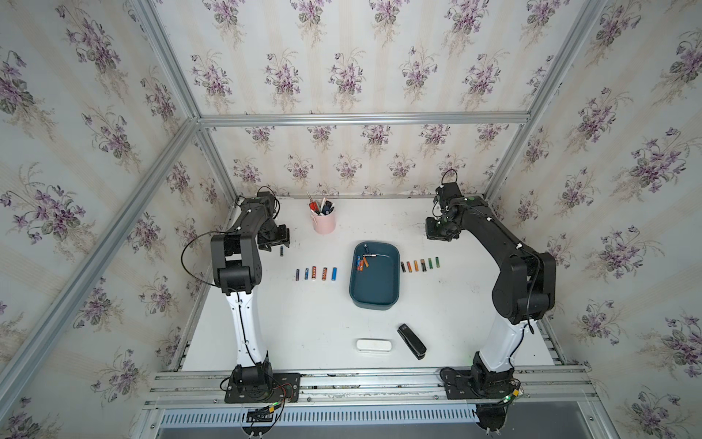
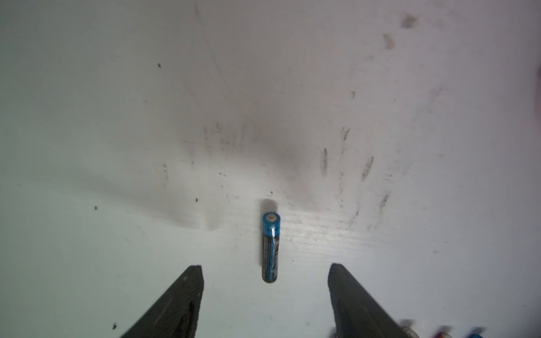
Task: Take the batteries out of the storage box
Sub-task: Pick up the battery from the center of the board, then place the battery at the center of the board.
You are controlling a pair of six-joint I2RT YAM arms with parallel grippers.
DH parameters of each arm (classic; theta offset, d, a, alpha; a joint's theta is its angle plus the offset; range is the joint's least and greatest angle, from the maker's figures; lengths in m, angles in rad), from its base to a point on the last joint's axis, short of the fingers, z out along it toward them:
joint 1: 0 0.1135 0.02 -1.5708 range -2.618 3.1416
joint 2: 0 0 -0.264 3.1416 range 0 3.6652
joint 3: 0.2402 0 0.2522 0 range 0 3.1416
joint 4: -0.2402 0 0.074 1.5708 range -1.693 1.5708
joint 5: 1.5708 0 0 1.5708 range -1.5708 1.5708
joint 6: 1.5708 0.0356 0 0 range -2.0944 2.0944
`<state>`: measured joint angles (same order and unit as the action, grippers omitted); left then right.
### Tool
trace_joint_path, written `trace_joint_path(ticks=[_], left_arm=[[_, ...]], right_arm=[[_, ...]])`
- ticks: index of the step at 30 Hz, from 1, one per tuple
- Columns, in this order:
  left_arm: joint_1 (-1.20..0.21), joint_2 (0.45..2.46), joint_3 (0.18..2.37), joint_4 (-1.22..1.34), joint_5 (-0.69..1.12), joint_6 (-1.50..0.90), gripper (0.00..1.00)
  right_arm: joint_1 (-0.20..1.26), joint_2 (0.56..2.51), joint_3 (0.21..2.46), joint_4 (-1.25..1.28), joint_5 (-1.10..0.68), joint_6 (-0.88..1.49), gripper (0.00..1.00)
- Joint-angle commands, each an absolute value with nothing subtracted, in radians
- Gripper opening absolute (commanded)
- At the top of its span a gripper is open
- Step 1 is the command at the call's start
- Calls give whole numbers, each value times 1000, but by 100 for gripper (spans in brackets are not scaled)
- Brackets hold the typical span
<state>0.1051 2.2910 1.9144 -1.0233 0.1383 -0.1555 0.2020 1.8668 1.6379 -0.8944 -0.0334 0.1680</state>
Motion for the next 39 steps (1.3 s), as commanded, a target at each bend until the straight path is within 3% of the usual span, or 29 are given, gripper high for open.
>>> trace_joint_path(ticks=[1,9,22,29,39], left_arm=[[106,2308,1929,-1041,141,-122,62],[104,2347,1947,-1060,98,-106,35],[91,2332,1944,-1083,95,-113,13],[65,2235,1894,-1074,165,-133,10],[10,1994,1611,-1006,231,-167,10]], right_arm=[[203,1865,1641,-911,-17,164,30],[206,1870,1641,-908,-18,167,30],[207,1865,1647,-907,-17,165,29],[212,1860,1641,-900,-21,170,29],[237,1856,1621,-867,-33,179,29]])
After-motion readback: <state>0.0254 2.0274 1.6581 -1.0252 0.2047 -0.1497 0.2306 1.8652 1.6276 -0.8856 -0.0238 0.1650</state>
